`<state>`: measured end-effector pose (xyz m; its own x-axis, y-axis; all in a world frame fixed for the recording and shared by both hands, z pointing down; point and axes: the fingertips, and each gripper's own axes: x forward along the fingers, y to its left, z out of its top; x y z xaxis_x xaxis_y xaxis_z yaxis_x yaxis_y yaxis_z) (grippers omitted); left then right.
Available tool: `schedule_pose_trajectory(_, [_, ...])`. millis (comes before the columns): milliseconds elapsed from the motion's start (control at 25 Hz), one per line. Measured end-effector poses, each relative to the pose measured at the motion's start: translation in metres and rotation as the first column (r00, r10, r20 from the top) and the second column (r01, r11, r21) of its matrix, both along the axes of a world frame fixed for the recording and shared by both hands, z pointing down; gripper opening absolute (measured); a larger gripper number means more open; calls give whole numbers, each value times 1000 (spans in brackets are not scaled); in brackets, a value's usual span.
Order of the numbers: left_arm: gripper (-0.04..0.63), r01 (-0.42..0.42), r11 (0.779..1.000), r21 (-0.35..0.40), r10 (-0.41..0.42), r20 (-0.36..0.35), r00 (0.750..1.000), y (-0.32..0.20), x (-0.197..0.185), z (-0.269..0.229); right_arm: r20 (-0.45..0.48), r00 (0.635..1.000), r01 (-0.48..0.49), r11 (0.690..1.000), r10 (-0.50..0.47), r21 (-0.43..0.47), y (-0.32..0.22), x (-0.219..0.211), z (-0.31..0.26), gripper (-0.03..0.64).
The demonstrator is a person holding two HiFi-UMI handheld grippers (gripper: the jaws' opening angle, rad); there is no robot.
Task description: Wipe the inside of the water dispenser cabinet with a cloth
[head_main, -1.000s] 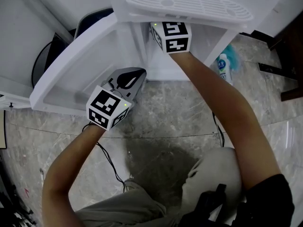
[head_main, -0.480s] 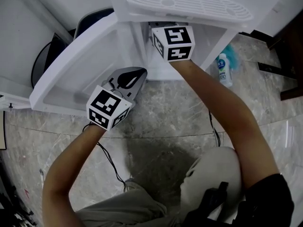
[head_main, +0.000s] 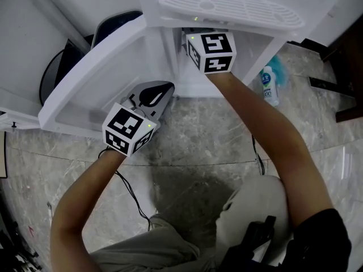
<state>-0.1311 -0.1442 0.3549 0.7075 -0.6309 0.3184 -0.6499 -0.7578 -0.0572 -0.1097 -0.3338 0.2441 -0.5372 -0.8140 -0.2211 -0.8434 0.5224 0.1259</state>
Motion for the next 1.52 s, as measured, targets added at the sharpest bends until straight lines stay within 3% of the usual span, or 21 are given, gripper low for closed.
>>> schedule_pose_trajectory(160, [8,-11,1000,5,11,-7,1000,1,4,-3,36,999,2,1000,-1,-11,7,0,1,112])
schedule_pose_trajectory(560, [8,7,1000,-5,-8,-5,1000,1,-5,2,16,999,-44,999,45,-29,-25,4,6,112])
schedule_pose_trajectory(960, [8,34,999,12,-33,-27,999,-13,0,-21,-49,990,122,984,-129,-131,25,4,9,114])
schedule_pose_trajectory(1200, [8,58,996,71,-59,15,998,-25,-3,-43,-134,958,222,951,-254,-217,63,14,9,114])
schedule_pose_trajectory(1520, [8,82,993,89,-83,2,997,-39,6,-52,-309,859,275,877,-408,-394,119,35,35,114])
